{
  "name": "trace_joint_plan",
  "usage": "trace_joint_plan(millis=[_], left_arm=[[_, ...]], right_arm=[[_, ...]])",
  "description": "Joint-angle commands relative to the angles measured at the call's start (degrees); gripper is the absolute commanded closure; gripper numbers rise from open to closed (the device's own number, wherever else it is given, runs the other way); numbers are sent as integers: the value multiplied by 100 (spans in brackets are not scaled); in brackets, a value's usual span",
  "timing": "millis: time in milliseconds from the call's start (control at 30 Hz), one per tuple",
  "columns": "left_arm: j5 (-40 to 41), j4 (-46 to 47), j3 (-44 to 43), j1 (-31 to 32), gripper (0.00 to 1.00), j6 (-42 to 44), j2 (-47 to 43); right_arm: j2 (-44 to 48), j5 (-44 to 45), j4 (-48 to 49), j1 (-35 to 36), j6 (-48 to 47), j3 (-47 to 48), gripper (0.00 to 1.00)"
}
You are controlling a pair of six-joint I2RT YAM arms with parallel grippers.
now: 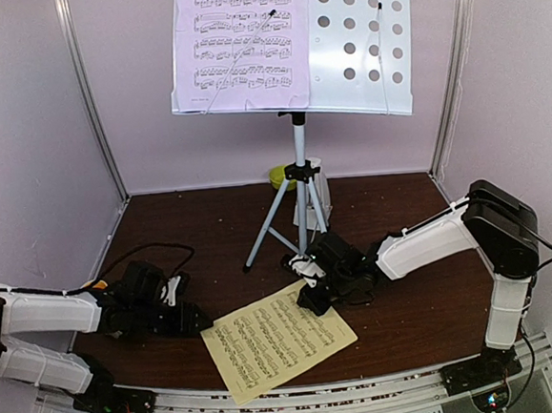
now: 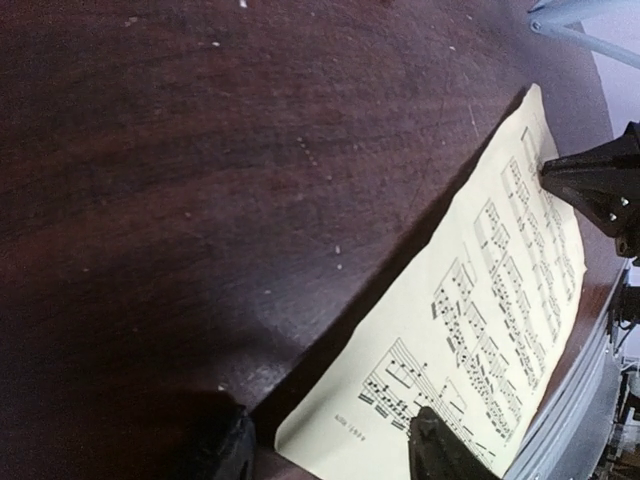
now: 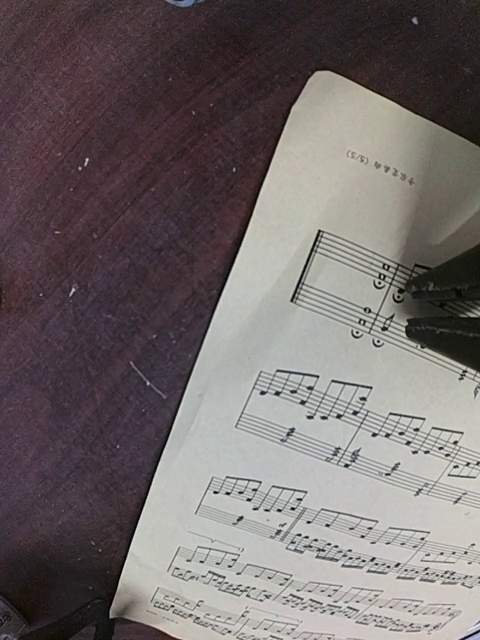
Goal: Set up the instrument practice props
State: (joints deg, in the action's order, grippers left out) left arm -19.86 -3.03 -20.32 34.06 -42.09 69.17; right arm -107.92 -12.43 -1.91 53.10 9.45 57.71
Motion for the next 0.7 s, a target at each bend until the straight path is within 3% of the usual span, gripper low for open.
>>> trace_joint_plan(millis=[0,367,667], left_arm=[[-529,455,180,-33,51,-124,270],[-673,962,247,-39,71,-285,580],[-151,-5,-235,-29,100,396,229]], right_arm=[[-205,264,-541,-68,95,-206,91],[-247,258,-556,-56,128,-165,92],[-28,78,-428,-69,144,-229,89]])
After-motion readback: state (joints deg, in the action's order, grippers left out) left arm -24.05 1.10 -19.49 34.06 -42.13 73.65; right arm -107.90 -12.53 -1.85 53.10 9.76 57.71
